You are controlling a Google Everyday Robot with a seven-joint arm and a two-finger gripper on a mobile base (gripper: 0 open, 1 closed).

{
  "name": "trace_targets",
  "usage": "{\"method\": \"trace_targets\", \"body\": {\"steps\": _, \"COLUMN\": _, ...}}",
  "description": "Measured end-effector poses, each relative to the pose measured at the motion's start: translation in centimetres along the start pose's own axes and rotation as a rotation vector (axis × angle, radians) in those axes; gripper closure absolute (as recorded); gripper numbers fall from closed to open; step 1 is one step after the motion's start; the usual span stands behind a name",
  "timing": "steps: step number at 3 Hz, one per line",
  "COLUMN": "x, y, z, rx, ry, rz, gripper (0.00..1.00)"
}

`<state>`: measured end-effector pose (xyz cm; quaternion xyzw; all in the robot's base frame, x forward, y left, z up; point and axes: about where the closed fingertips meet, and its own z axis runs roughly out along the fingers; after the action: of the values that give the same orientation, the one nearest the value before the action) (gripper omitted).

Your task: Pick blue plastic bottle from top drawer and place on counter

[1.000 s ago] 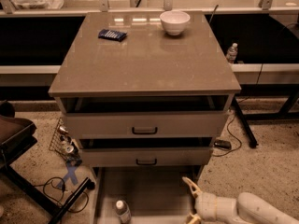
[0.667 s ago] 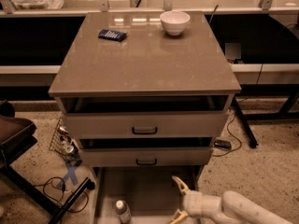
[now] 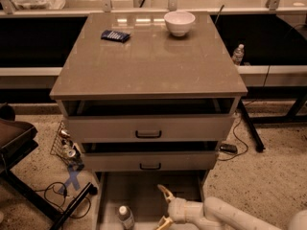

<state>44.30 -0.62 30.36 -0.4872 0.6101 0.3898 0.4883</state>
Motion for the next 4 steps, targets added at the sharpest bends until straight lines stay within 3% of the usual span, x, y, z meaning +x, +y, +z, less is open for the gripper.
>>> {"method": "trace_targets", "body": {"steps": 1, "x": 0.9, "y": 1.5, "z": 3.8, "rx": -0.074, "ry": 0.009, "rz": 0.021, "gripper": 0.00}}
{"method": "trace_targets", "body": {"steps": 2, "x": 0.9, "y": 1.5, "z": 3.8, "rx": -0.074, "ry": 0.009, "rz": 0.021, "gripper": 0.00}}
{"method": "trace_targets", "body": {"steps": 4, "x": 2.1, "y": 1.0, "z": 10.4, "rx": -0.075, "ry": -0.034, "rz": -0.045, "gripper": 0.00}}
